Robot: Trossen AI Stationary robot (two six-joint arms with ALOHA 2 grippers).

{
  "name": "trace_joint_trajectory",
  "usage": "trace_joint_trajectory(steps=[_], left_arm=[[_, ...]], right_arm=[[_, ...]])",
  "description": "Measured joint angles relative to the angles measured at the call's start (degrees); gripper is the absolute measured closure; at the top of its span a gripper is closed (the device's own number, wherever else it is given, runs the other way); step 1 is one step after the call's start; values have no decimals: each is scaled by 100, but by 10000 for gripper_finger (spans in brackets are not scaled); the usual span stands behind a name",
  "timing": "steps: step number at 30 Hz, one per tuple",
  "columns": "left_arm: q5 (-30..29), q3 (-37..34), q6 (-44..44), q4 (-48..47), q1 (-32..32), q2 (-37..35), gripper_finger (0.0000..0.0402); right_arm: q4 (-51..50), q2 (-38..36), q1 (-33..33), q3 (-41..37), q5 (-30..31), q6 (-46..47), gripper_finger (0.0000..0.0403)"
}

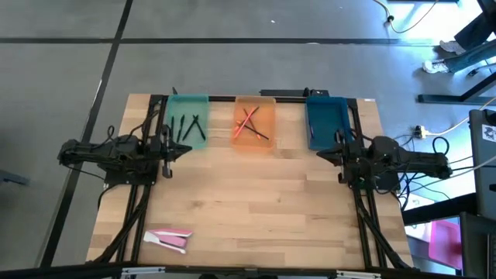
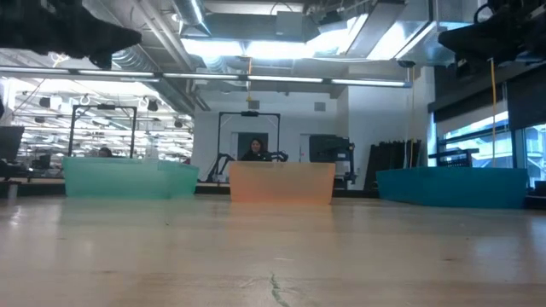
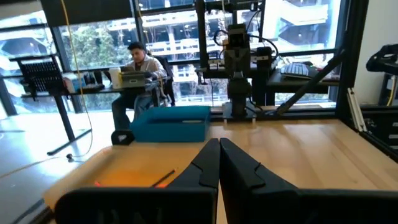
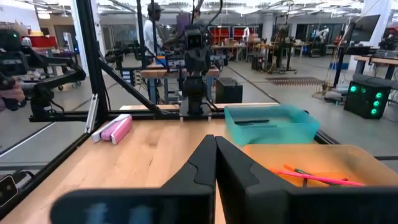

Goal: Sort crayons/erasers/pens/pencils in bins
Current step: Return to Home Position

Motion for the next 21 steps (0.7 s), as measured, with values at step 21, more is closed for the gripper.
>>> trace_joint_trajectory(steps=[21], left_arm=[[-103,-1060,-237,708,0,-398,402]], right_arm=[[-98,-476,-4,-277,-569,30,393]])
